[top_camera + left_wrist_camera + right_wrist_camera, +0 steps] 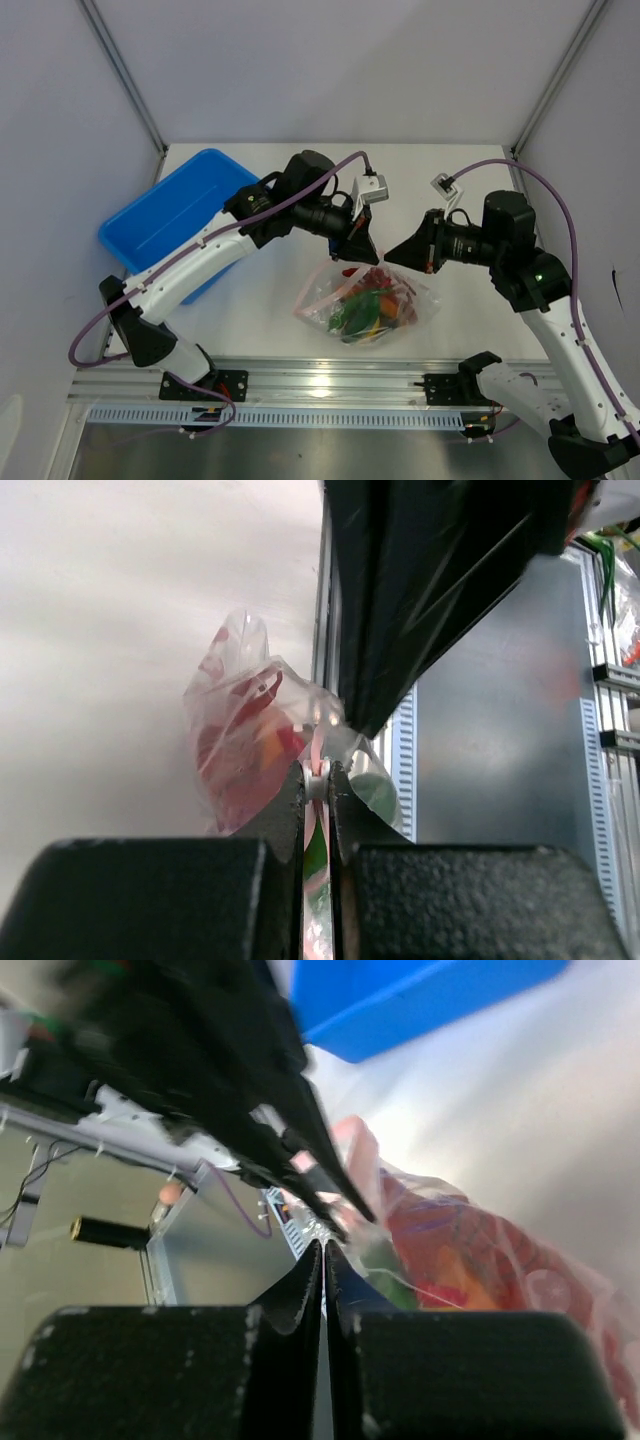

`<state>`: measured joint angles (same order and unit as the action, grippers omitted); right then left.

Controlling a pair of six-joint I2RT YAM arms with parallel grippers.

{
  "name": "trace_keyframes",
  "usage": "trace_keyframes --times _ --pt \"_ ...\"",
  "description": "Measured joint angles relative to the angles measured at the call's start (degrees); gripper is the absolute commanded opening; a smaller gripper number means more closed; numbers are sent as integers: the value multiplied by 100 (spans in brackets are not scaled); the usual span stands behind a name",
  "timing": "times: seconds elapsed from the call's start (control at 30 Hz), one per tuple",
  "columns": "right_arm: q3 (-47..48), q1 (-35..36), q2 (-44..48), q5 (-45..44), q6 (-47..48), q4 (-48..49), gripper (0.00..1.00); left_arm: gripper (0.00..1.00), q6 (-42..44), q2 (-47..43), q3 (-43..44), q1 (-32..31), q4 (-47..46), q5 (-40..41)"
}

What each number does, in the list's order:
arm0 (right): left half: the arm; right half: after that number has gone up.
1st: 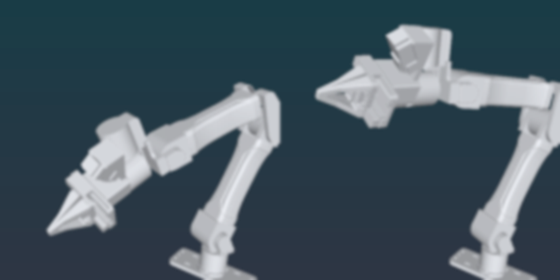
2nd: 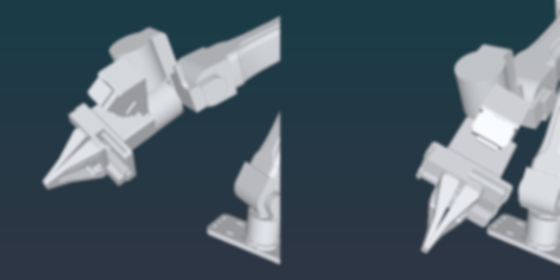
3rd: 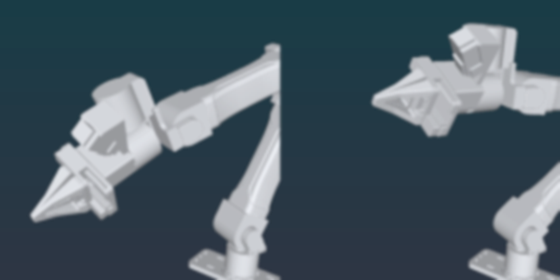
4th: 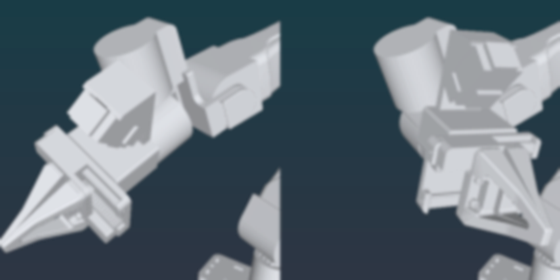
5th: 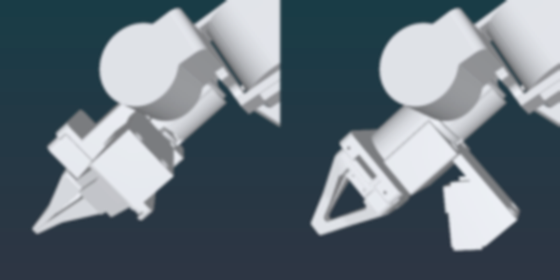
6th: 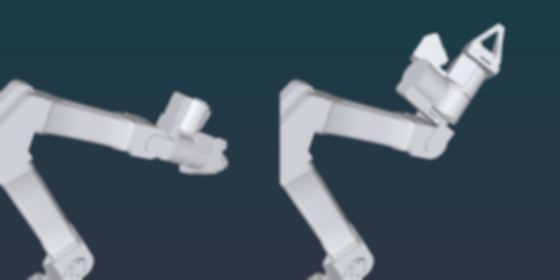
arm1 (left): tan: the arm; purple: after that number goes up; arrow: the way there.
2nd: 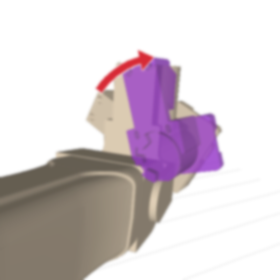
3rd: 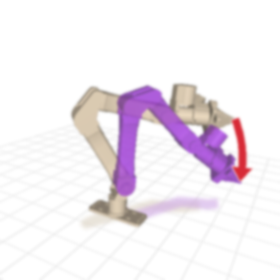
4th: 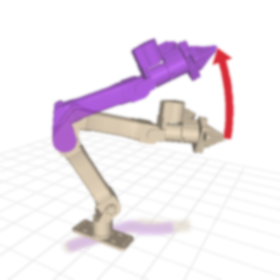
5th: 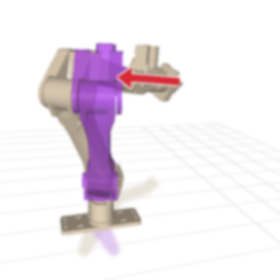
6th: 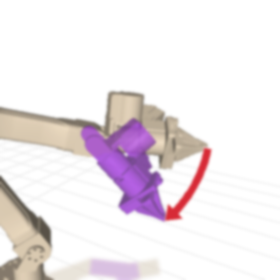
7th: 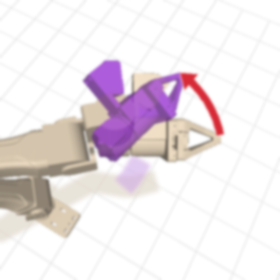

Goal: Place the food in the zip-top bag and seal the zipper
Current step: Zip the zipper food storage bag at the center of the board.

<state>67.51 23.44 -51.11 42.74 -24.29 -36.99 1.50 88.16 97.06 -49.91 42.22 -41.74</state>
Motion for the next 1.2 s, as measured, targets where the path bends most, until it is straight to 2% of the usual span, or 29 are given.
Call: trace_keyframes --times 0.03,0.07,0.13,0.3,0.5,0.57,0.6,0.7,1.2 --pt "50 -20 -17 199 22 13 24 1 0 -17 -39 4 85 7" --pt "111 -35 -42 323 35 46 34 1 2 -20 -66 4 166 7" --pt "317 -50 -133 686 175 66 45 1 7 2 -74 4 332 20" --pt "660 -50 -378 1353 579 -96 47 1 46 105 92 4 605 11" --pt "636 -61 -555 1556 876 -376 47 1 48 175 267 7 682 -33" --pt "619 -61 -557 1567 962 -459 51 1 48 175 302 20 688 -46" --pt "612 -61 -557 1567 1014 -520 59 1 48 175 315 33 695 -50" --pt "599 -61 -557 1534 1178 -688 63 1 46 175 317 74 706 -61" --pt "275 79 -721 1231 1641 -922 60 0 0 103 315 256 693 -205"
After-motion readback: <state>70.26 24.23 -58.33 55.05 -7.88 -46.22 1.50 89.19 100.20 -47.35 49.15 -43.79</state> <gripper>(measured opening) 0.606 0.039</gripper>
